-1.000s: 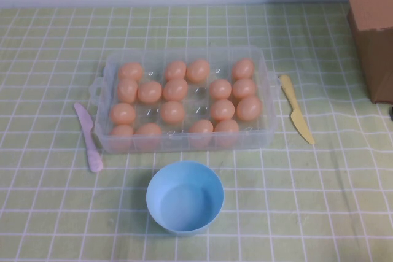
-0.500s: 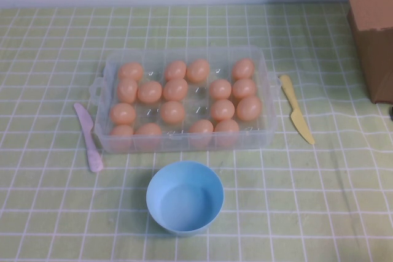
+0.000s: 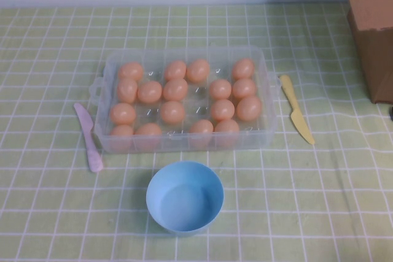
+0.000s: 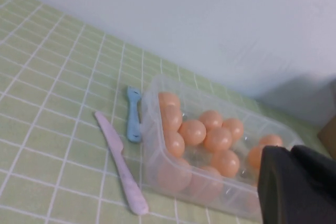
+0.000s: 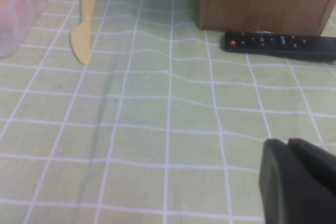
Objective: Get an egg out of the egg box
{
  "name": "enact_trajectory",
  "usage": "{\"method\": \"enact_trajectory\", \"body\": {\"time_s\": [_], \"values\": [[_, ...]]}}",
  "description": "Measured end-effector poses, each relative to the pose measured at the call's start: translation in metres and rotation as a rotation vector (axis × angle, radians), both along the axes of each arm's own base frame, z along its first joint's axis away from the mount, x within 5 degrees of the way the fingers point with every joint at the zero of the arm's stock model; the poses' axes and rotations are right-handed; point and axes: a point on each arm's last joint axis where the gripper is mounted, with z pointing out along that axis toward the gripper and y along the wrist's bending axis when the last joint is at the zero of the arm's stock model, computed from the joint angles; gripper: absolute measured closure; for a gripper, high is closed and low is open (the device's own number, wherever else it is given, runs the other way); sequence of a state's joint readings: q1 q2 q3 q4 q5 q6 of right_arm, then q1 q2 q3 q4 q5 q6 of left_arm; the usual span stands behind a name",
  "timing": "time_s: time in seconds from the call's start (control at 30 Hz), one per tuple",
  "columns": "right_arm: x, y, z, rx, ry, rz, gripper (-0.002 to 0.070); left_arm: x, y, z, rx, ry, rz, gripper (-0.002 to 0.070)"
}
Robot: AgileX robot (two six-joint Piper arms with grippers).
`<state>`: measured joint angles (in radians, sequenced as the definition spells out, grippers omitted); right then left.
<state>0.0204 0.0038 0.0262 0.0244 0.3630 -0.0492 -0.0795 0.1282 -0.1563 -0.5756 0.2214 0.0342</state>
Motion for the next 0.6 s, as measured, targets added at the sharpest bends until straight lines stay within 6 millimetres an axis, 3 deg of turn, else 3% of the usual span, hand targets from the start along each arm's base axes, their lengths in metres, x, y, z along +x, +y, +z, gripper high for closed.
{"method": "enact_trajectory", "body": {"time_s": [0.13,0.3,0.6], "values": [[0.0,0.0,0.0,0.0,0.0,0.0,0.0694,0.022,-0.006,0.042,0.136,0.145,-0.067,0.0679],[0.0,0.0,0.0,0.0,0.0,0.0,0.0694,0.064,-0.014,0.083,0.314,0.357,-0.191,0.068],[0.0,0.0,0.0,0.0,0.0,0.0,0.0694,0.145,-0.033,0.115,0.511,0.598,-0.42,0.0679]]}}
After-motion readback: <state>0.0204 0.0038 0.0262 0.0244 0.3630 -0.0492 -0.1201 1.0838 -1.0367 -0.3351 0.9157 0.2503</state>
